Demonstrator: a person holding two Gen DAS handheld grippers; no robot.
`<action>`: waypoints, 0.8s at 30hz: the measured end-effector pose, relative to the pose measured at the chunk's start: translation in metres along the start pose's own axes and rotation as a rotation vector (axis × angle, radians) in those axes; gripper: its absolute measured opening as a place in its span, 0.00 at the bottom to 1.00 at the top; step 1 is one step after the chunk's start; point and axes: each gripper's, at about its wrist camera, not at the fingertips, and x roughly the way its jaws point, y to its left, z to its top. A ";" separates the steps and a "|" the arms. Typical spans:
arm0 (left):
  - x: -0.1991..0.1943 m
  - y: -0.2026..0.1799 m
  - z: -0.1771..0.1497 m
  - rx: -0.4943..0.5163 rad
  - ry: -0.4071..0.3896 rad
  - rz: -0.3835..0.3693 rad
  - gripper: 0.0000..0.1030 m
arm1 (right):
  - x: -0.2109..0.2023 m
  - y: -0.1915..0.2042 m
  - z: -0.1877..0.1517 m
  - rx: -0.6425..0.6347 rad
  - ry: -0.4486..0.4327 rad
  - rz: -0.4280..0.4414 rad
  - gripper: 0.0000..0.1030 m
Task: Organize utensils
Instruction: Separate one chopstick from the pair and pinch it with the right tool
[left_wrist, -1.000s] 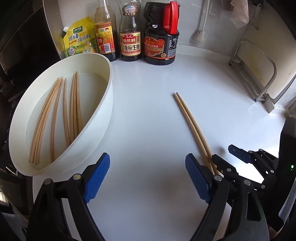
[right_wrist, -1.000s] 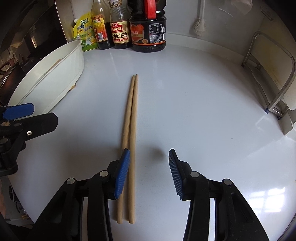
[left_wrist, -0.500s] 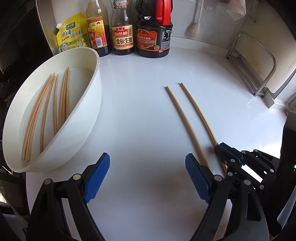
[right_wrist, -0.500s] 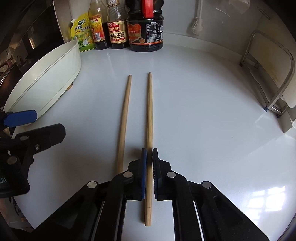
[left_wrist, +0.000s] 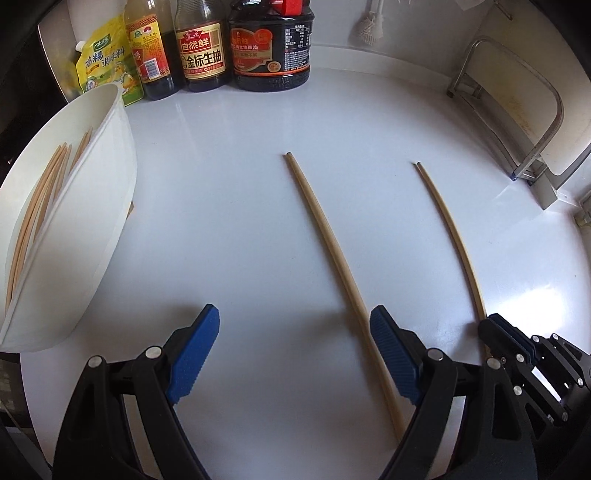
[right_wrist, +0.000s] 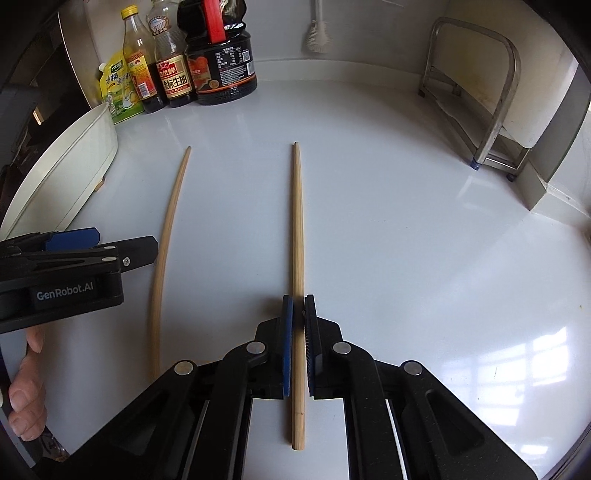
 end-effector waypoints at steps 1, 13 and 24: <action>0.001 -0.002 0.001 0.002 0.000 0.002 0.80 | 0.000 -0.002 0.001 0.005 -0.002 0.003 0.06; 0.010 -0.010 0.007 0.012 -0.015 0.036 0.80 | 0.013 -0.004 0.017 -0.032 -0.027 -0.027 0.14; 0.000 -0.029 0.006 0.093 -0.011 -0.046 0.10 | 0.019 0.001 0.025 -0.019 -0.002 0.034 0.06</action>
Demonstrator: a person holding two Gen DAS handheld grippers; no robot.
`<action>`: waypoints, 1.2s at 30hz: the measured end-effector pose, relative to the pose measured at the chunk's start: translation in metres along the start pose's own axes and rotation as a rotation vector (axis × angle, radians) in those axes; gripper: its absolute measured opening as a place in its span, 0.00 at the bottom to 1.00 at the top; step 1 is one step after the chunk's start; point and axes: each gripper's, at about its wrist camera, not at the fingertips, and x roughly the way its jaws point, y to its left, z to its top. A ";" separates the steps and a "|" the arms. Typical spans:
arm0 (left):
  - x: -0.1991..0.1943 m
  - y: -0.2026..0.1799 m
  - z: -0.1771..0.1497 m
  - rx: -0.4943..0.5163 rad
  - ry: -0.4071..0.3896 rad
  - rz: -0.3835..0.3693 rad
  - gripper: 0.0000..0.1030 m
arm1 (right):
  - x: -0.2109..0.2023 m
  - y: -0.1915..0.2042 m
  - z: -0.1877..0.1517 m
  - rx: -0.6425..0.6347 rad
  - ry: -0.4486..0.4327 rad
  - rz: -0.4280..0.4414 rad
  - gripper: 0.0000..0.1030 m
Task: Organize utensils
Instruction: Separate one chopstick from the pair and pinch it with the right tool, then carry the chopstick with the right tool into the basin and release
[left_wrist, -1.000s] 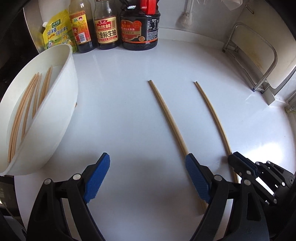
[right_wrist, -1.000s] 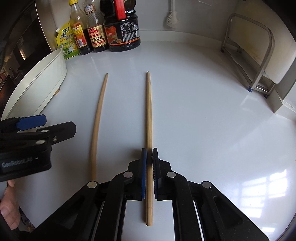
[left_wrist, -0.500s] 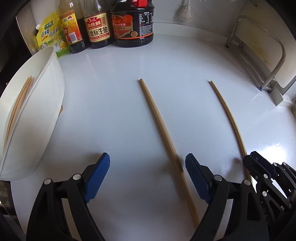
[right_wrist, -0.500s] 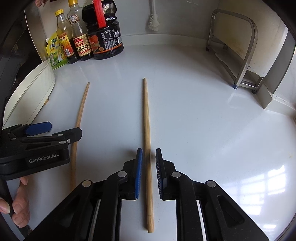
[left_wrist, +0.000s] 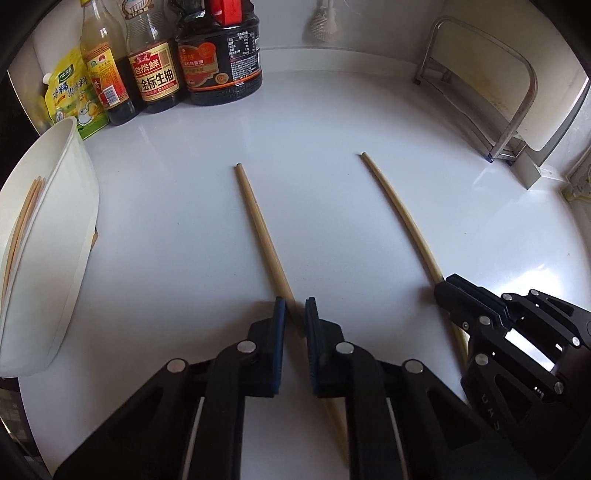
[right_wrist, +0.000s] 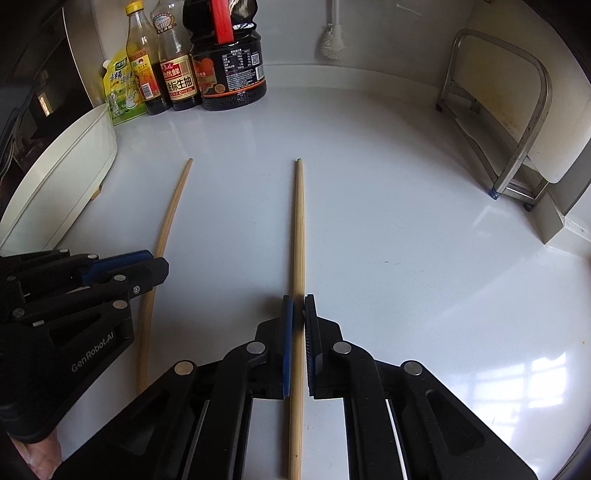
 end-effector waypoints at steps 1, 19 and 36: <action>0.000 0.002 0.000 -0.008 0.008 -0.019 0.08 | 0.000 -0.002 0.001 0.022 0.006 0.014 0.06; -0.086 0.080 0.026 -0.039 -0.077 -0.099 0.07 | -0.061 0.041 0.038 0.139 -0.082 0.119 0.06; -0.126 0.265 0.030 -0.223 -0.145 0.091 0.07 | -0.043 0.244 0.137 -0.102 -0.071 0.319 0.06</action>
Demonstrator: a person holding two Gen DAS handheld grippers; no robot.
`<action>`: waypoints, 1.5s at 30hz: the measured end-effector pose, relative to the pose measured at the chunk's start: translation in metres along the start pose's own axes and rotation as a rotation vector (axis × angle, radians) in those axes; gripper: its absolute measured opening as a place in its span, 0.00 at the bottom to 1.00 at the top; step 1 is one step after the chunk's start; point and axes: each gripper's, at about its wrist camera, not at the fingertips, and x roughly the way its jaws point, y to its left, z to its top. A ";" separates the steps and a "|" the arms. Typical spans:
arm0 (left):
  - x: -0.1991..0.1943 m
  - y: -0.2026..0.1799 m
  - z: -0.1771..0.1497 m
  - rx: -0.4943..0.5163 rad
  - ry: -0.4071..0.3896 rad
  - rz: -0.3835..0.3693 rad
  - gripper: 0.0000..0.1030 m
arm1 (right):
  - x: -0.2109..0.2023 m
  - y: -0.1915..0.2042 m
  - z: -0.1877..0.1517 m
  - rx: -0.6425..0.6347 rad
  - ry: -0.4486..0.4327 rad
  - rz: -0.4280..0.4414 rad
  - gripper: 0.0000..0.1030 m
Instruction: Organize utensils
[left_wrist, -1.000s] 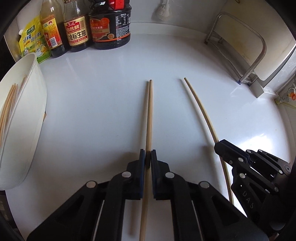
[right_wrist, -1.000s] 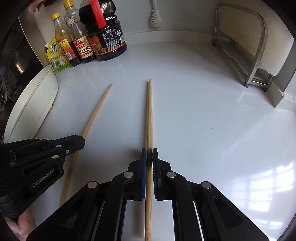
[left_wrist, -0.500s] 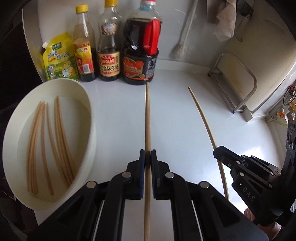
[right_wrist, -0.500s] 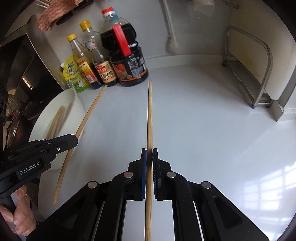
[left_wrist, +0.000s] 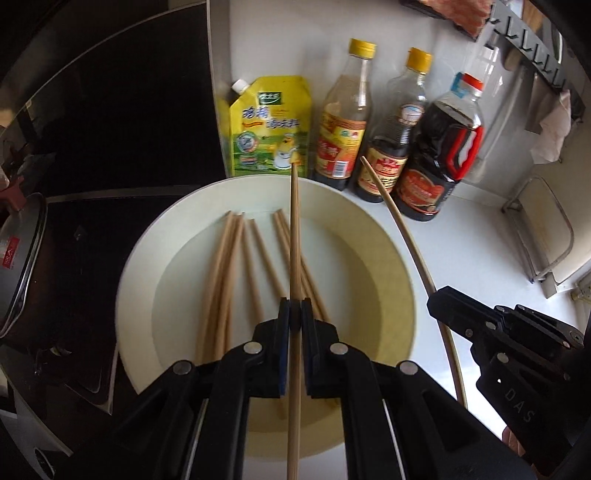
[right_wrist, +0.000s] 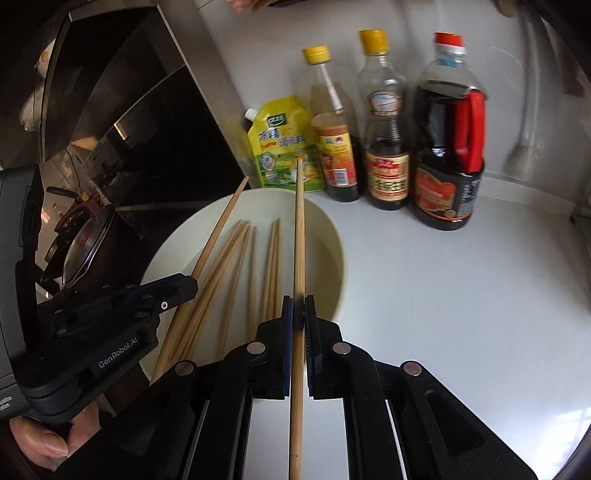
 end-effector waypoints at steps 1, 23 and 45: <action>0.005 0.008 0.002 -0.004 0.008 0.007 0.07 | 0.010 0.007 0.003 -0.005 0.018 0.003 0.06; 0.045 0.060 0.012 -0.070 0.089 0.002 0.37 | 0.064 0.023 0.014 0.033 0.131 -0.046 0.11; 0.001 0.066 -0.005 -0.066 0.030 0.052 0.62 | 0.012 0.037 -0.012 0.027 0.072 -0.077 0.35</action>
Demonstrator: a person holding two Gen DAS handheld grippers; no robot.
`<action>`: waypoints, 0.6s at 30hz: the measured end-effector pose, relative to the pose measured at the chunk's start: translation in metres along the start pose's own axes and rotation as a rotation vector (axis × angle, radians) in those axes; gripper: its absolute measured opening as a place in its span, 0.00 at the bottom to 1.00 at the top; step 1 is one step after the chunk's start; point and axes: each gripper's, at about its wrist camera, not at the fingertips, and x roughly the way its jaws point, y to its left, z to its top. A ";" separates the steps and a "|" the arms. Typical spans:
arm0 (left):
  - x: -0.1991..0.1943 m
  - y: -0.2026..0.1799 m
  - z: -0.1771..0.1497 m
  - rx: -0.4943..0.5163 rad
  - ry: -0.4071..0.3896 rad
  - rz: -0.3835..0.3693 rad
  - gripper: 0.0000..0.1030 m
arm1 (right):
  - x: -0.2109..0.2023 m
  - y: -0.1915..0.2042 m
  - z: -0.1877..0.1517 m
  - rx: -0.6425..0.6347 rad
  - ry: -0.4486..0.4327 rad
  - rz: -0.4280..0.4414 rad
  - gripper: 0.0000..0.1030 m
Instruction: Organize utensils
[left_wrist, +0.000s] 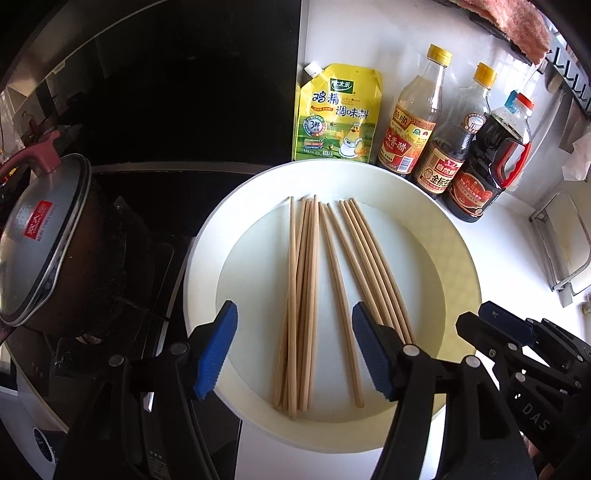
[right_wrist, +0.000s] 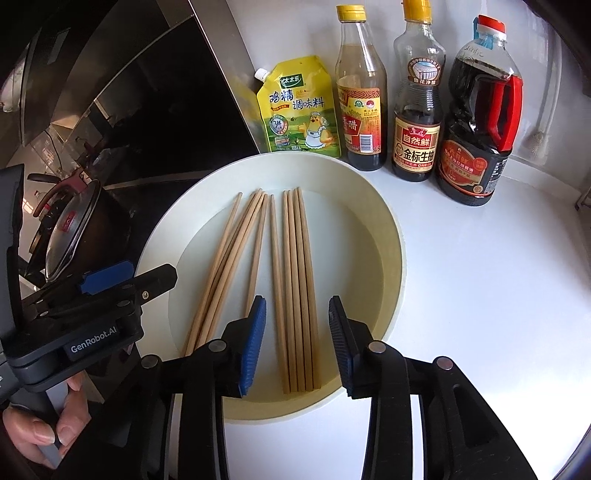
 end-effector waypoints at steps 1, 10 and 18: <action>-0.002 0.001 -0.001 0.000 -0.004 0.003 0.63 | -0.002 0.001 -0.001 0.000 -0.005 -0.002 0.37; -0.014 0.004 -0.008 0.011 -0.027 0.019 0.68 | -0.014 0.003 -0.008 0.008 -0.028 -0.004 0.46; -0.018 0.006 -0.011 0.011 -0.029 0.021 0.73 | -0.018 0.003 -0.012 0.022 -0.035 -0.015 0.51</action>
